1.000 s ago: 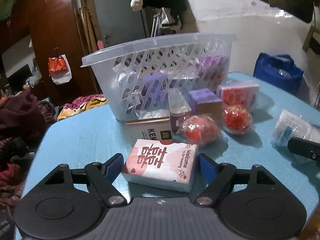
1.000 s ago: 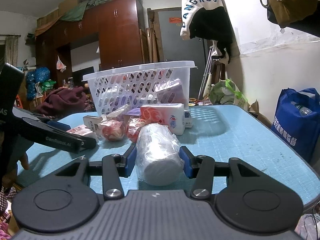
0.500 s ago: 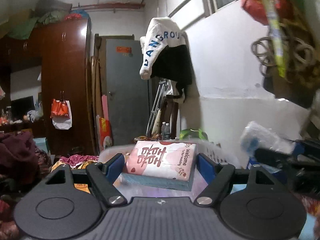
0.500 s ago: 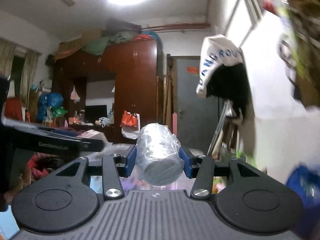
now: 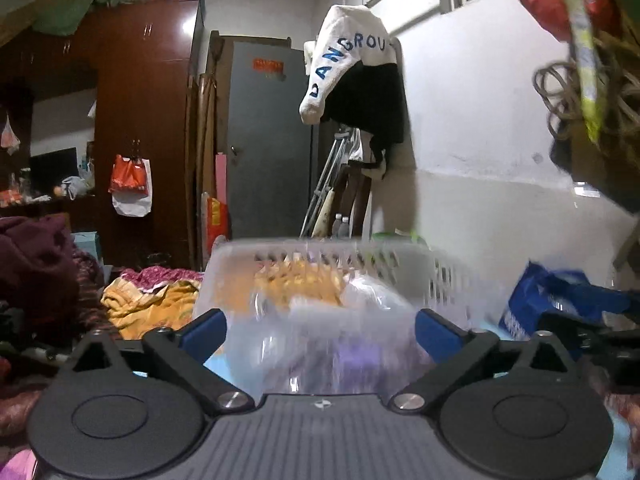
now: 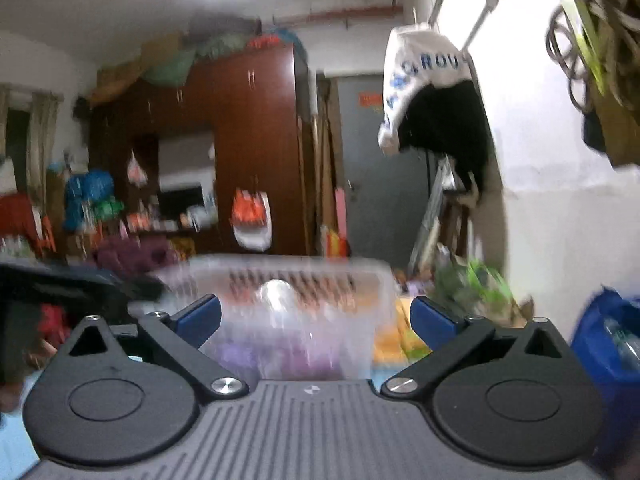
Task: Organize objects
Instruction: 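Grasp the KENT cigarette box with the left tool while the right tool grasps a pink soap box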
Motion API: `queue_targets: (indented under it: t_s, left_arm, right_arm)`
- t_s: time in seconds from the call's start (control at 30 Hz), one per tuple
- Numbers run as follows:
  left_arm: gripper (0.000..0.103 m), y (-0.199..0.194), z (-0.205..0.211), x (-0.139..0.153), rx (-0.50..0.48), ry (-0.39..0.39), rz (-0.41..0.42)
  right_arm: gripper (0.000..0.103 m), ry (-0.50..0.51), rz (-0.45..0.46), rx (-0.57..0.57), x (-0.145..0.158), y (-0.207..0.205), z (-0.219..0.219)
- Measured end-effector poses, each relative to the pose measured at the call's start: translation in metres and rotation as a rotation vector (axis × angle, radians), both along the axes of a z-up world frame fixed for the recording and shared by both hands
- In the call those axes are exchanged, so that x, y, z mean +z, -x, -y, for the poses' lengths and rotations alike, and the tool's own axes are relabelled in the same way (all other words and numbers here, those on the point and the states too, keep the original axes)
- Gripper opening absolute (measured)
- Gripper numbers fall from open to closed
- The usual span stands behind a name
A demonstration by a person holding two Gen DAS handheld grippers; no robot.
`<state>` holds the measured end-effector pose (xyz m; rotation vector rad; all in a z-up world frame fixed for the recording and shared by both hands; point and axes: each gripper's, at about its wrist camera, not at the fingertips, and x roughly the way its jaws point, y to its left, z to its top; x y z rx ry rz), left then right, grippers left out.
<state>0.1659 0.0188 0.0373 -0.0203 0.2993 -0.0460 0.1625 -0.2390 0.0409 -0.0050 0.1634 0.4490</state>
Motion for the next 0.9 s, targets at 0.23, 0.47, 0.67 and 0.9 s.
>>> queue_targets:
  t_s: [0.23, 0.47, 0.67, 0.9]
  left_arm:
    - [0.102, 0.003, -0.014, -0.046, 0.017, 0.017, -0.144]
    - [0.101, -0.002, -0.022, -0.061, 0.025, 0.025, -0.195]
    - [0.1, -0.011, -0.01, -0.066, 0.036, -0.006, -0.226]
    - [0.061, -0.021, -0.009, -0.069, 0.044, 0.006, -0.276]
  right_arm:
    - [0.103, 0.063, -0.187, 0.016, -0.042, -0.015, -0.014]
    - [0.098, 0.085, -0.236, 0.038, -0.051, -0.023, -0.023]
    - [0.083, 0.104, -0.276, 0.024, -0.057, -0.026, -0.028]
    - [0.073, 0.079, -0.285, 0.015, -0.059, -0.027, -0.019]
